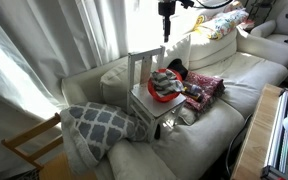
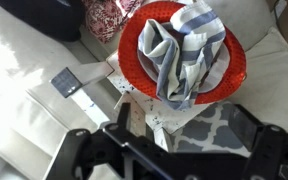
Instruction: Flip the orange hat on the chair seat upside down, pick up a towel on the pillow and place it in the orange hat
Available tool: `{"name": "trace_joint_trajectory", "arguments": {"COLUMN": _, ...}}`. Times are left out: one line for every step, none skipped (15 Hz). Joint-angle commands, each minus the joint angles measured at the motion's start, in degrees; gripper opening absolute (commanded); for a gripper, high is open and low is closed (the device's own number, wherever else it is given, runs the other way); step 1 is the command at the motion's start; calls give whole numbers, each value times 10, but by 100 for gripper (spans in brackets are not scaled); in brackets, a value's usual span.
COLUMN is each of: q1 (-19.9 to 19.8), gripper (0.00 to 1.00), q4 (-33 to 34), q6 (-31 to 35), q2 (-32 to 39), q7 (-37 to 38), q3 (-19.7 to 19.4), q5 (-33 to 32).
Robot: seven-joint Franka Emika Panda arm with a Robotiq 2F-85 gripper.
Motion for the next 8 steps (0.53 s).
{"name": "trace_joint_trajectory", "arguments": {"q1": -13, "gripper": 100, "q4": -95, "q6": 42, "q2": -103, "q7": -12, "q3": -12, "q5": 31}}
{"name": "trace_joint_trajectory", "arguments": {"q1": -14, "gripper": 100, "q4": -112, "q6": 48, "q2": -126, "q7": -11, "q3": -18, "q5": 36}}
{"name": "trace_joint_trajectory", "arguments": {"q1": -13, "gripper": 100, "q4": -127, "q6": 50, "q2": -146, "q7": -11, "q3": -23, "q5": 43}}
{"name": "trace_joint_trajectory", "arguments": {"q1": -12, "gripper": 100, "q4": -141, "q6": 51, "q2": -165, "q7": -11, "q3": -28, "q5": 49}}
{"name": "trace_joint_trajectory", "arguments": {"q1": -10, "gripper": 100, "q4": -158, "q6": 56, "q2": -184, "q7": -14, "q3": -33, "q5": 58}}
{"name": "trace_joint_trajectory", "arguments": {"q1": -8, "gripper": 100, "q4": -169, "q6": 56, "q2": -200, "q7": -15, "q3": -38, "q5": 65}}
{"name": "trace_joint_trajectory", "arguments": {"q1": -6, "gripper": 100, "q4": -184, "q6": 55, "q2": -217, "q7": -19, "q3": -42, "q5": 76}}
{"name": "trace_joint_trajectory", "arguments": {"q1": -3, "gripper": 100, "q4": -193, "q6": 50, "q2": -230, "q7": -22, "q3": -47, "q5": 83}}
